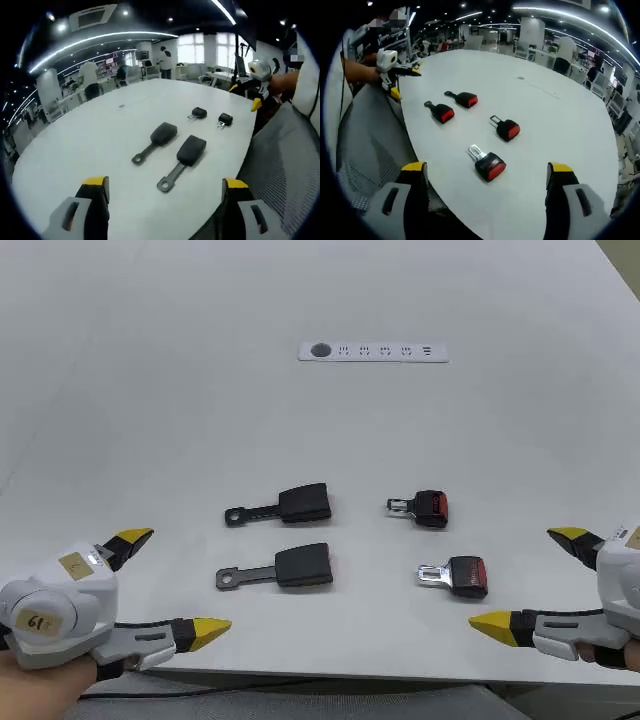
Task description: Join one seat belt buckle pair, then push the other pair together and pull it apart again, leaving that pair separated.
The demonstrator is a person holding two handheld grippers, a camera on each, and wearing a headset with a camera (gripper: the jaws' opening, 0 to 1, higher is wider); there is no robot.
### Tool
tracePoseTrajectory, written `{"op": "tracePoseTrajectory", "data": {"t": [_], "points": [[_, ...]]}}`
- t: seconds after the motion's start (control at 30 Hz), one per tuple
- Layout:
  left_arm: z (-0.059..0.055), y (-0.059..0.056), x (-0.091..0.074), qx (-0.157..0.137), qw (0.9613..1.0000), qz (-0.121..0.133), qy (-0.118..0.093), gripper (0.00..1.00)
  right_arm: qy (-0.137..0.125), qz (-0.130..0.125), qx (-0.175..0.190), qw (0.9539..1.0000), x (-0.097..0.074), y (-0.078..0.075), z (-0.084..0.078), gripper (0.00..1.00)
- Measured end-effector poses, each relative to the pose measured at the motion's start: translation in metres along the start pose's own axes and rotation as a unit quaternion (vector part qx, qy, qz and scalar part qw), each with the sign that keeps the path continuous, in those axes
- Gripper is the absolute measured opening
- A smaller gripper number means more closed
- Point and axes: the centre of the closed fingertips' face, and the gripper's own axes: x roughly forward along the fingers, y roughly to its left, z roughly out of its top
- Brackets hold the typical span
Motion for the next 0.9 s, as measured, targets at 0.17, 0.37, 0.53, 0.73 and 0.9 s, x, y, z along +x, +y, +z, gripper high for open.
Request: {"op": "tracePoseTrajectory", "data": {"t": [0.17, 0.37, 0.53, 0.73, 0.9], "points": [[-0.004, 0.0, 0.001, 0.0, 1.0, 0.0, 0.009, 1.0, 0.004, 0.003, -0.006, 1.0, -0.001, 0.004, -0.003, 0.94], [-0.007, 0.001, 0.002, 0.008, 0.9999, -0.002, 0.014, 0.99, 0.006, 0.011, -0.022, 0.9997, -0.002, 0.008, -0.004, 0.95], [-0.008, -0.001, 0.001, 0.01, 0.9998, -0.001, 0.017, 0.99, 0.01, 0.014, -0.046, 0.9988, -0.001, 0.012, -0.004, 0.96], [-0.008, 0.001, 0.001, 0.009, 0.9998, 0.001, 0.017, 0.99, 0.006, 0.012, -0.043, 0.999, -0.002, 0.009, 0.001, 0.96], [-0.008, -0.001, 0.001, 0.013, 0.9997, 0.0, 0.02, 0.99, 0.01, 0.013, -0.054, 0.9984, -0.002, 0.008, 0.001, 0.95]]}}
